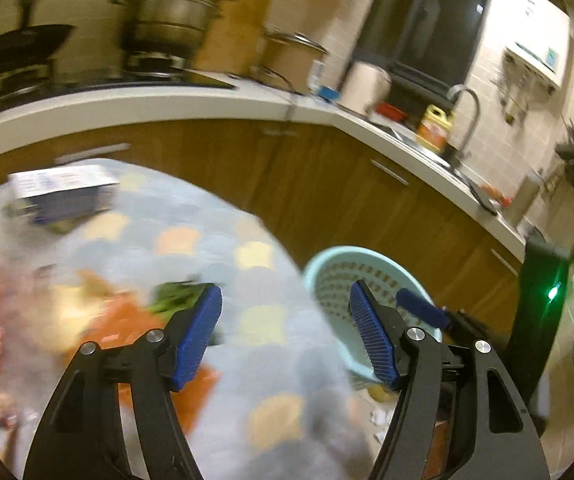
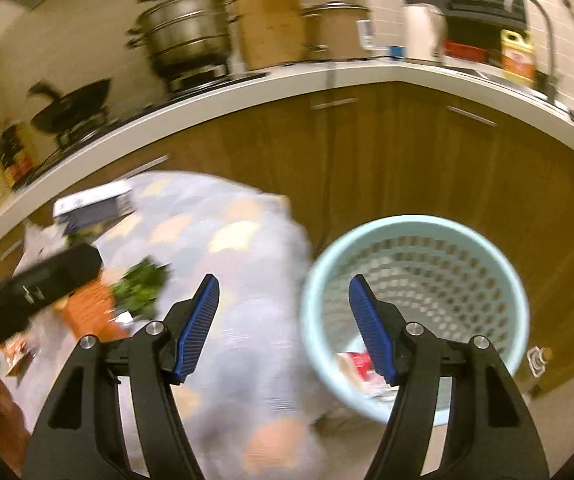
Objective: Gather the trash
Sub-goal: 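Open the left tool to drop the paper cup into the basket, then grasp the orange snack bag with the left tool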
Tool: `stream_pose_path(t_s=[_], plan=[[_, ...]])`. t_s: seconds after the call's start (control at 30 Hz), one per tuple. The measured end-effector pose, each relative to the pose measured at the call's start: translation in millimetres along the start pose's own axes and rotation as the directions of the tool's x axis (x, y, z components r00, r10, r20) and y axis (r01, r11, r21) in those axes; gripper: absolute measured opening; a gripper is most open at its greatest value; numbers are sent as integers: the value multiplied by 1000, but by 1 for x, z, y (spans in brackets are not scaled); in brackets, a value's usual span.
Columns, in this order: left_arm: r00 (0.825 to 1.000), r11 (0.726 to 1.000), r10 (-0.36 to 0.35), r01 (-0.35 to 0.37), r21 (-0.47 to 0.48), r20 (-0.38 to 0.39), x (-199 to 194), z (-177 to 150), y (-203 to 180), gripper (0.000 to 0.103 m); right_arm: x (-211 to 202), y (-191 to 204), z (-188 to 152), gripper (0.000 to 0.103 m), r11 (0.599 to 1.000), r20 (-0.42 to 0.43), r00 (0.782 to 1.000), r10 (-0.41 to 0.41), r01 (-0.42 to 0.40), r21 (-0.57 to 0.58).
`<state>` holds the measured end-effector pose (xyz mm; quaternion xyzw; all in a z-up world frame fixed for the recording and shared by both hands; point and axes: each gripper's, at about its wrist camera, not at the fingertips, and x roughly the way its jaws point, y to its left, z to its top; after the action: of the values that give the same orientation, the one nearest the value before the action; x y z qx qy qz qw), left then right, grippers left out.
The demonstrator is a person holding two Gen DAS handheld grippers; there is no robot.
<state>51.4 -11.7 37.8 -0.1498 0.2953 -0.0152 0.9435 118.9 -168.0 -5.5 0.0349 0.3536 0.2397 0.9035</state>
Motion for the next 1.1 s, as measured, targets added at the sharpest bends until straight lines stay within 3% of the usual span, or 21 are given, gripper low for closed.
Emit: stream_pose_path(t_s=[0.17, 0.37, 0.47, 0.57, 0.63, 0.77, 0.8, 0.87, 0.93, 1.0, 1.1], plan=[[991, 991, 123, -120, -60, 54, -42, -8, 42, 65, 11, 61, -16, 35, 993, -33, 997, 71, -74, -90], [964, 959, 258, -248, -138, 63, -89, -31, 98, 65, 14, 114, -28, 32, 977, -46, 991, 124, -130, -168], [940, 934, 340, -332, -136, 40, -108, -52, 121, 72, 21, 129, -35, 32, 972, -70, 988, 140, -150, -179], [908, 903, 418, -413, -116, 18, -118, -74, 135, 76, 21, 144, -41, 32, 967, -66, 994, 93, -106, -233], [904, 899, 427, -424, -112, 0, -120, -83, 142, 76, 19, 149, -44, 32, 960, -55, 994, 92, -103, -259], [915, 911, 402, -404, -87, -36, -118, -98, 146, 80, 21, 152, -48, 32, 955, -64, 995, 79, -94, -282], [911, 909, 408, -411, -67, -57, -114, -100, 145, 80, 21, 154, -49, 32, 952, -67, 994, 81, -97, -291], [877, 880, 470, -474, -23, -103, -102, -101, 146, 80, 21, 156, -50, 32, 947, -67, 995, 80, -96, -306], [856, 864, 499, -503, 4, -138, -94, -103, 149, 79, 21, 157, -52, 32, 945, -65, 995, 71, -88, -315], [851, 860, 502, -509, -10, -151, -97, -107, 157, 77, 22, 158, -52, 32, 943, -63, 996, 68, -85, -322], [854, 850, 501, -516, -108, -138, -115, -107, 181, 76, 22, 158, -52, 32, 944, -67, 995, 70, -88, -317]])
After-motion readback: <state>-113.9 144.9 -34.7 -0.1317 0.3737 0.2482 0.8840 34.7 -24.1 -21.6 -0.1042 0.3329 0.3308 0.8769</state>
